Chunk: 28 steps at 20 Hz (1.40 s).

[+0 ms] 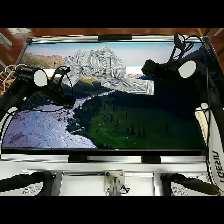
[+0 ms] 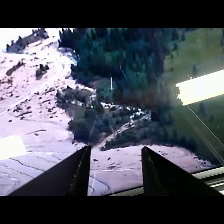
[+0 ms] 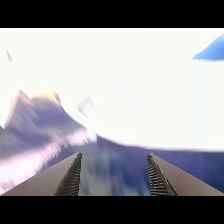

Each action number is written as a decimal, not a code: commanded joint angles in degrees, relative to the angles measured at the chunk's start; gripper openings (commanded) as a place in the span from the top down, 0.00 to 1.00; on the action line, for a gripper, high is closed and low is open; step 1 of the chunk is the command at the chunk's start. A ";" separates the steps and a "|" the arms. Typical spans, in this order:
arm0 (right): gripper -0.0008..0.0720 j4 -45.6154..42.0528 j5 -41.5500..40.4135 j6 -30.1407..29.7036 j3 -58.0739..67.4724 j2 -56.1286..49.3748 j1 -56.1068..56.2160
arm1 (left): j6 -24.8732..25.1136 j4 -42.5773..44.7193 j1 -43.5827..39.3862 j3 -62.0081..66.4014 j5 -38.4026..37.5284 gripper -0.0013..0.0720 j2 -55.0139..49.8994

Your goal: Fold the shirts.

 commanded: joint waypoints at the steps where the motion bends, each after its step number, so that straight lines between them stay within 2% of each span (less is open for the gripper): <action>1: 0.25 6.56 -8.02 -2.05 0.44 -4.72 0.00 | 0.02 0.00 0.02 -0.04 0.02 0.43 -0.02; 4: 0.24 7.13 -7.93 -2.05 5.03 -10.40 0.00 | -0.02 -1.75 -0.02 -0.02 4.76 0.43 -0.37; 5: 0.16 7.15 -7.89 -2.03 7.43 -12.83 0.00 | -0.02 -2.21 -0.02 -0.02 6.54 0.43 -0.72; 9: 0.16 9.16 -5.62 0.57 14.16 -22.67 -0.04 | 0.02 -2.99 0.02 -0.02 7.89 0.43 -1.77; 11: 0.16 14.78 -3.58 -0.09 15.89 -27.23 -0.04 | 0.04 -2.75 0.02 -0.02 8.04 0.43 -1.77; 14: 0.16 28.83 -1.25 -6.80 16.96 -32.74 -0.02 | 0.02 -2.80 0.02 -0.02 11.32 0.43 -1.81; 16: 0.16 34.07 0.44 -8.68 17.07 -34.95 -0.04 | 0.02 -2.80 0.02 -0.02 15.12 0.43 -1.86; 19: 0.16 32.11 6.71 -8.70 17.07 -35.56 -0.33 | 0.00 -2.82 0.02 0.00 21.44 0.43 -1.86; 22: 0.16 31.54 15.67 -8.33 17.07 -35.23 -2.21 | 0.00 -2.82 0.02 -0.02 21.03 0.43 -1.86; 23: 0.16 31.56 19.12 -5.33 17.07 -35.23 -2.54 | 0.00 -2.82 0.02 -0.02 21.03 0.43 -1.86; 25: 0.16 31.41 23.85 -3.93 17.07 -35.23 -2.54 | -0.02 -2.82 0.02 -0.02 20.90 0.43 -1.84; 28: 0.16 28.50 19.89 0.52 17.05 -35.34 -2.10 | -0.02 -2.84 0.02 -0.02 20.83 0.44 -1.84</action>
